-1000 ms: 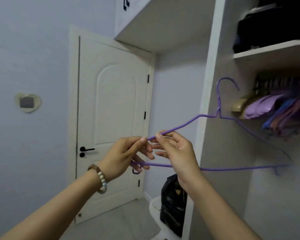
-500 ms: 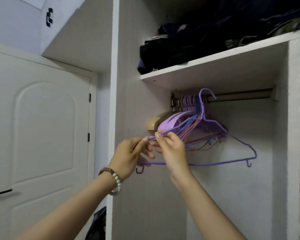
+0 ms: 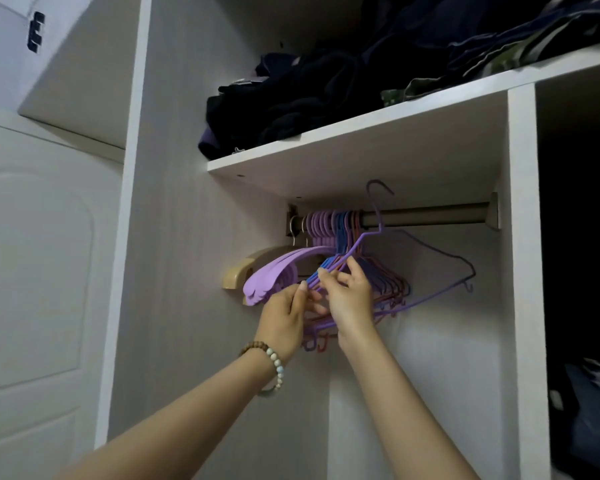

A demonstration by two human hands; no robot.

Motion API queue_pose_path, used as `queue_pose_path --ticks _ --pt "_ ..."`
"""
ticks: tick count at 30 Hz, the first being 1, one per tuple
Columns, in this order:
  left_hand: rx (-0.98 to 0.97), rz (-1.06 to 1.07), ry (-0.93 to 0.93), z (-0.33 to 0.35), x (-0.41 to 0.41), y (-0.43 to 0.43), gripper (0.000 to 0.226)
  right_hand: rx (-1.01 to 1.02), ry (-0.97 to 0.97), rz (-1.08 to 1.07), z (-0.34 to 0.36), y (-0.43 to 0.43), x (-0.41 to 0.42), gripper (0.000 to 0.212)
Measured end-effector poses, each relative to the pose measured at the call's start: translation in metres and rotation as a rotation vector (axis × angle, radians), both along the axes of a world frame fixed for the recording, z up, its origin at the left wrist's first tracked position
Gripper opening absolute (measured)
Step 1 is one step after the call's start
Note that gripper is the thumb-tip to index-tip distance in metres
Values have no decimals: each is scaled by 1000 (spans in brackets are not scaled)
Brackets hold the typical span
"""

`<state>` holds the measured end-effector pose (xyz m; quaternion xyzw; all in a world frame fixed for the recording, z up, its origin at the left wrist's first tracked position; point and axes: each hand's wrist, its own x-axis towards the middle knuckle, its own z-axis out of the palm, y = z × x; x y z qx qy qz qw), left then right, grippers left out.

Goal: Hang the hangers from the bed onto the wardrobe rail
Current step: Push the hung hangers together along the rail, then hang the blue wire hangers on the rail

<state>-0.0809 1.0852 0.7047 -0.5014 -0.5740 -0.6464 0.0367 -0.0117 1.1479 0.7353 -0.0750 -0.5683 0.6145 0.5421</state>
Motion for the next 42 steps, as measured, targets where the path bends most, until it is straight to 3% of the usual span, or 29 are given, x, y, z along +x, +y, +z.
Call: queue_pose_path --ticks 9,11,16,20,27,36,42 --pt "-164 -34 6 12 -8 34 33 19 -202 -40 0 69 -29 47" --pt "-203 8 36 10 -9 31 36 3 -241 -45 -7 73 -32 55" --pt "-328 -30 -13 1 -15 15 34 20 -247 -114 -23 62 -29 65" --pt "-317 -40 -35 4 -18 -8 27 73 -251 -181 -31 45 -26 72" --pt "-289 21 -35 10 -35 -77 24 228 -173 -331 -41 -13 -17 63" --pt "-159 222 -3 8 -73 -215 26 314 -183 -129 -33 -134 -57 62" --pt "-142 456 -22 -20 -115 -354 31 397 -280 151 -51 -254 -108 63"
